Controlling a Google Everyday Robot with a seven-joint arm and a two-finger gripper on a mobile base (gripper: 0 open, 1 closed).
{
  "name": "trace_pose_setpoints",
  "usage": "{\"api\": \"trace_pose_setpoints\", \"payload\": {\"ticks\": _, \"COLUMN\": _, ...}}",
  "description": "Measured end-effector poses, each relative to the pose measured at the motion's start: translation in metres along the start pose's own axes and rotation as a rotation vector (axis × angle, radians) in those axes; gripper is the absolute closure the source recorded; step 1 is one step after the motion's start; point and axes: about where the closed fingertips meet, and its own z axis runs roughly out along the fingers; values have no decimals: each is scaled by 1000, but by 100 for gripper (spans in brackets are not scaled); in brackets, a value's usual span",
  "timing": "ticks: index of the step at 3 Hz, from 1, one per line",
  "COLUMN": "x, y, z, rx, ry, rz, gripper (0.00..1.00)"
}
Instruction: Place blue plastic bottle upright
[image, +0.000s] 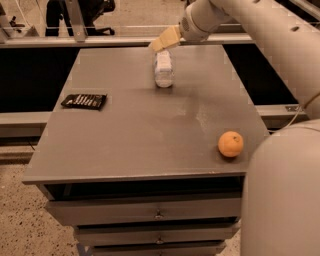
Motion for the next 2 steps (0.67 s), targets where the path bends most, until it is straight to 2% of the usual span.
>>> {"api": "trace_pose_setpoints", "payload": {"ticks": 1, "x": -13, "y": 5, "z": 31, "rx": 20, "ry": 27, "rz": 60, "gripper": 0}}
{"api": "trace_pose_setpoints", "payload": {"ticks": 2, "x": -15, "y": 2, "z": 60, "rx": 75, "ry": 79, "rz": 92, "gripper": 0}}
